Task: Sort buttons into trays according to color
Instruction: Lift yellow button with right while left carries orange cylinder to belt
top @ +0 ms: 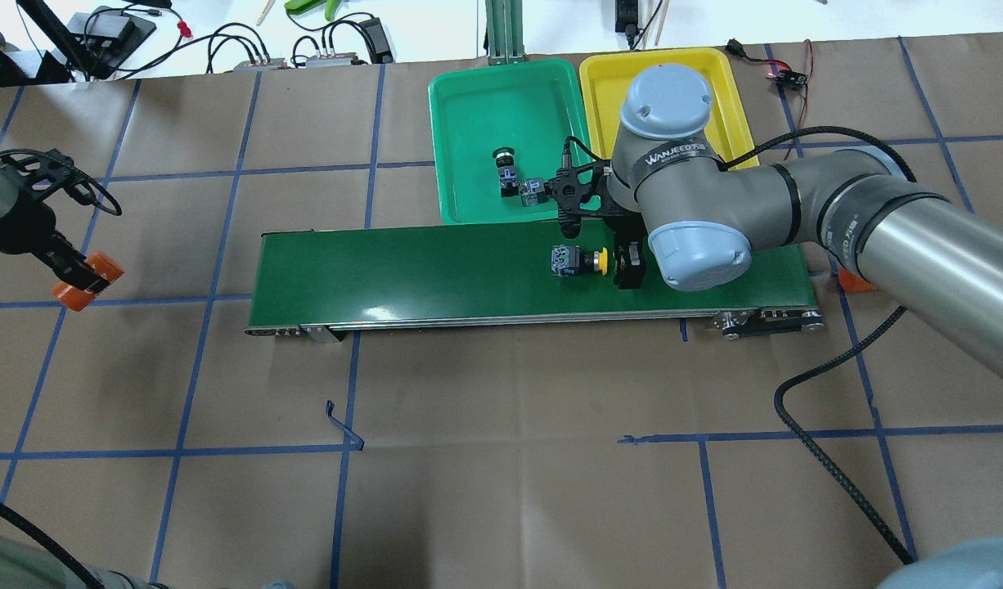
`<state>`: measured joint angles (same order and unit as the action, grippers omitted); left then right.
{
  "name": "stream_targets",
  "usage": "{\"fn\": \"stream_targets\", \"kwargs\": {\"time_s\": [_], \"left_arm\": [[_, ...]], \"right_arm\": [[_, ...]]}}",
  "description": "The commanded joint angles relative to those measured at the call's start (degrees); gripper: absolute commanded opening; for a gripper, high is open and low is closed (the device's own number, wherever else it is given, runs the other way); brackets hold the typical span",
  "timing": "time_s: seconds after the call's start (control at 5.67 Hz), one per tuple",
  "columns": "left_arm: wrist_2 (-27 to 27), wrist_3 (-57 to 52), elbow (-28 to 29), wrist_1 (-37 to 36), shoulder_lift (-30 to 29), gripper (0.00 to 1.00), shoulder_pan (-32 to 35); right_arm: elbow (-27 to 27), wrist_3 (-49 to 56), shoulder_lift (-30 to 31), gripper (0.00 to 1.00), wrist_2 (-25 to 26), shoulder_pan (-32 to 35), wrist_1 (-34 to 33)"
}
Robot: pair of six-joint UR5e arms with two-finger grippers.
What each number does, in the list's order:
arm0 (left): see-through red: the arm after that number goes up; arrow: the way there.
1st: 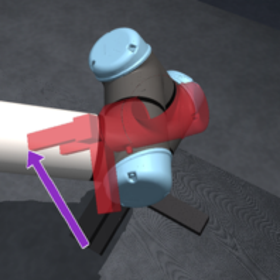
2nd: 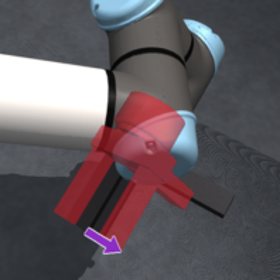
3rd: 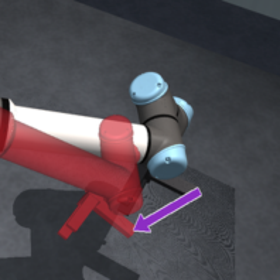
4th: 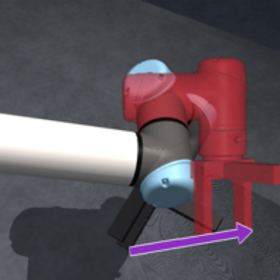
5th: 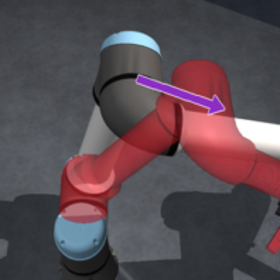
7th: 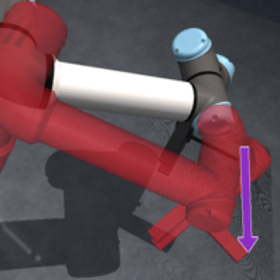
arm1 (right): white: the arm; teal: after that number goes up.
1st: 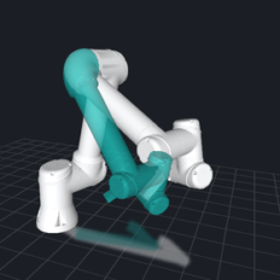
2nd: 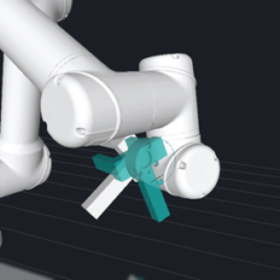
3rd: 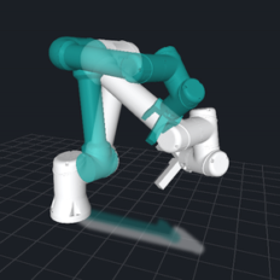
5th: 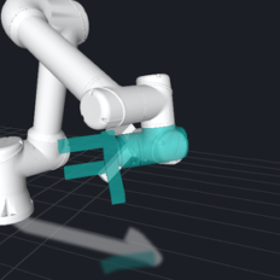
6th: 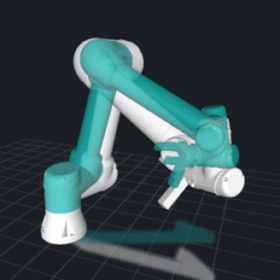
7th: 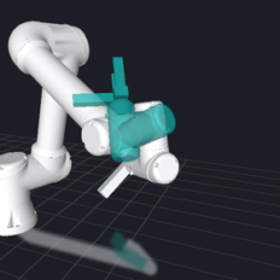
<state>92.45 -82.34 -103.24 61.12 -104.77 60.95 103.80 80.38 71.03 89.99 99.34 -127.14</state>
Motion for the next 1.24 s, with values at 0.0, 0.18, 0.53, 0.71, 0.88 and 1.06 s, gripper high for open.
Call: {"fn": "stream_targets", "kwargs": {"time_s": [0.0,0.18,0.53,0.71,0.88,1.06], "left_arm": [[0.36,-7.37,-1.96,0.93,3.07,0.06,9.32],[0.28,-11.92,-1.97,1.01,3.16,0.06,12.75],[-0.25,-9.88,-4.76,1.11,2.99,0.06,19.95],[-0.25,-10.55,-5.39,0.84,2.21,0.07,23.04],[-0.34,-10.99,-5.40,0.84,2.63,0.07,24.29],[-0.34,-10.82,-5.31,0.67,1.33,0.13,24.39]], "right_arm": [[0.61,1.09,-0.02,0.84,0.35,-0.99,0.31],[1.31,4.49,-0.02,0.58,0.79,-2.04,0.22],[1.67,6.71,0.33,0.08,4.02,-5.46,0.31],[1.67,10.28,0.42,0.04,4.48,-7.04,-0.04],[1.58,10.49,1.64,0.04,4.40,-8.45,0.31],[0.71,10.50,5.91,0.04,4.49,-9.16,3.27]]}}
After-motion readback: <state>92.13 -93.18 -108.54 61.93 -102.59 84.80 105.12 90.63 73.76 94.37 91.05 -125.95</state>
